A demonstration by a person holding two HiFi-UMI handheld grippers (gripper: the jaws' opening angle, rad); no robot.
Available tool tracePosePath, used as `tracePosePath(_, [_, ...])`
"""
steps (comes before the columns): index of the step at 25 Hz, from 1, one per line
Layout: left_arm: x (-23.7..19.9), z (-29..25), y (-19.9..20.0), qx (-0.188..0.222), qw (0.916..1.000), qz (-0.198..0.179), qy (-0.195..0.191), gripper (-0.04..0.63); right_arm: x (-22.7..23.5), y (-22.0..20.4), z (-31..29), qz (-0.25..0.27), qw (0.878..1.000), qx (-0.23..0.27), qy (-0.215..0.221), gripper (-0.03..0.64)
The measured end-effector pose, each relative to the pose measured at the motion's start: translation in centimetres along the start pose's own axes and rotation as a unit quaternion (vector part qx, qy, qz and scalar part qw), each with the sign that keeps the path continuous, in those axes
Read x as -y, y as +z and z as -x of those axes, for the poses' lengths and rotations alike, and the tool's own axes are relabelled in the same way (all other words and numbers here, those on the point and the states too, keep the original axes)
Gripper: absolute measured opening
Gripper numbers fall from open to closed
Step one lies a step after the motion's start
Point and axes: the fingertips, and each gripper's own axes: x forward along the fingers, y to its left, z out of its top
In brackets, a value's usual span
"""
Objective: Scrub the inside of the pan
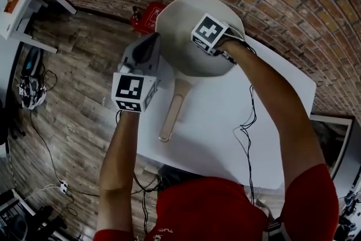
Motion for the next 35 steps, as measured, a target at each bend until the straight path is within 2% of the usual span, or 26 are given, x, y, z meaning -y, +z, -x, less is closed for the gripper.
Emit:
tracePosePath(5, [-0.3, 0.4, -0.1, -0.002, 1.0000, 0.000, 0.003, 0.014, 3.3, -1.5, 0.5, -0.031, 0.999, -0.018, -0.038, 0.087])
tracePosePath(8, [-0.3, 0.3, 0.3, 0.003, 1.0000, -0.003, 0.003, 0.014, 3.0, -1.6, 1.0, -0.031, 0.999, -0.020, -0.038, 0.087])
tracePosePath(11, [-0.1, 0.2, 0.4, 0.004, 1.0000, -0.004, 0.001, 0.014, 0.9, -1.3, 1.6, -0.006, 1.000, -0.013, -0.014, 0.087])
tracePosePath(17, [0.6, 0.0, 0.5, 0.002, 1.0000, -0.007, -0.005, 0.014, -5.8, -0.8, 2.6, 0.068, 0.996, -0.013, 0.064, 0.087])
tracePosePath(20, [0.9, -0.1, 0.6, 0.000, 0.9999, -0.007, -0.008, 0.014, -7.0, -1.3, 2.2, 0.084, 0.993, -0.030, 0.078, 0.087])
tracePosePath(23, [1.1, -0.1, 0.7, 0.001, 0.9999, -0.009, -0.009, 0.014, -5.9, -2.2, 1.7, 0.081, 0.994, -0.049, 0.061, 0.087])
tracePosePath(29, [0.9, 0.1, 0.7, 0.000, 0.9999, -0.009, -0.006, 0.014, -1.4, -4.1, 1.7, 0.054, 0.995, -0.087, -0.001, 0.087])
tracePosePath(35, [0.9, 0.1, 0.5, -0.002, 0.9999, -0.011, -0.006, 0.014, 1.8, -4.6, 2.3, 0.042, 0.993, -0.097, -0.056, 0.087])
